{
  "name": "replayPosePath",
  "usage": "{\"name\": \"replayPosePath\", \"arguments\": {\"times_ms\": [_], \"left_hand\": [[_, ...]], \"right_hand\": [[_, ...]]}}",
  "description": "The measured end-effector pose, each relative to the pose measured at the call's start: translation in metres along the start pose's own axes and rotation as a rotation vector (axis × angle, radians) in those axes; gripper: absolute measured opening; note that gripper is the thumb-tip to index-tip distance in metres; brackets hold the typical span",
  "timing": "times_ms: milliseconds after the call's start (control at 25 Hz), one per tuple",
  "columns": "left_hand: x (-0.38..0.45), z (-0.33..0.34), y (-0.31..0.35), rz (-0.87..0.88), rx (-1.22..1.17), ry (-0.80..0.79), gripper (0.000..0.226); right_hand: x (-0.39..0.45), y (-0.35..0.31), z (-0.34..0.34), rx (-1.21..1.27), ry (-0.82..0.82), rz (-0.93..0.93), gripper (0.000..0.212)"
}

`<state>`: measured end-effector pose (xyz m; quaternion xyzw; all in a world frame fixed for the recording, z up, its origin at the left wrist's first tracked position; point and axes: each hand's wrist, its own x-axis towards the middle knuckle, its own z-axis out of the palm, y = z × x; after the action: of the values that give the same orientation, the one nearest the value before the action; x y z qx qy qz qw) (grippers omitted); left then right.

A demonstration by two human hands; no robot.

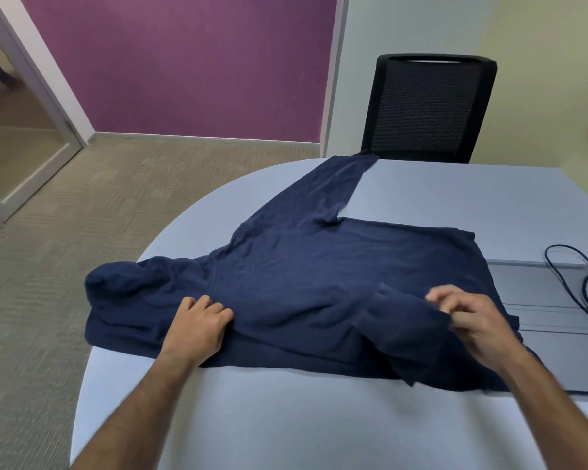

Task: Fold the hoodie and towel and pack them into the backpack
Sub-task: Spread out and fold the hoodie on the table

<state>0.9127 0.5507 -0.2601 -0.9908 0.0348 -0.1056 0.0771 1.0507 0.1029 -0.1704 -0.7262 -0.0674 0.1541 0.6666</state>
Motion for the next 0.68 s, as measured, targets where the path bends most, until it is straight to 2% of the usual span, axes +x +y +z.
{"name": "replayPosePath", "arguments": {"times_ms": [40,120,240,280,360,440,480,520,600,680], "left_hand": [[0.001,-0.001,0.0,0.008,0.009,-0.017,0.018],[0.007,-0.003,0.002,0.053,0.016,-0.065,0.008],[0.022,-0.009,0.009,0.176,0.052,-0.138,0.003],[0.03,-0.012,0.012,0.19,0.054,-0.138,0.003],[0.051,-0.016,0.025,0.155,0.008,-0.08,0.007],[0.08,-0.018,0.047,0.132,-0.071,-0.042,0.013],[0.096,-0.02,0.063,0.152,-0.112,-0.048,0.021],[0.111,-0.023,0.08,0.185,-0.154,-0.08,0.028],[0.137,-0.029,0.115,0.268,-0.216,-0.242,0.048],[0.154,-0.035,0.146,0.324,-0.201,-0.433,0.07]], "right_hand": [[-0.004,0.005,-0.022,0.015,0.039,0.147,0.046],[-0.013,0.019,-0.056,-0.123,0.147,0.416,0.036],[-0.023,0.029,-0.069,-0.332,0.254,0.665,0.008],[-0.025,0.028,-0.066,-0.358,0.301,0.692,0.01],[-0.027,0.024,-0.057,-0.444,0.349,0.642,0.032],[-0.03,0.025,-0.05,-0.676,0.289,0.62,0.053],[-0.031,0.027,-0.047,-0.746,0.224,0.666,0.053],[-0.032,0.031,-0.046,-0.753,0.141,0.72,0.047],[-0.033,0.033,-0.049,-0.716,-0.024,0.793,0.027],[-0.03,0.027,-0.056,-0.643,-0.128,0.761,0.024]]}}
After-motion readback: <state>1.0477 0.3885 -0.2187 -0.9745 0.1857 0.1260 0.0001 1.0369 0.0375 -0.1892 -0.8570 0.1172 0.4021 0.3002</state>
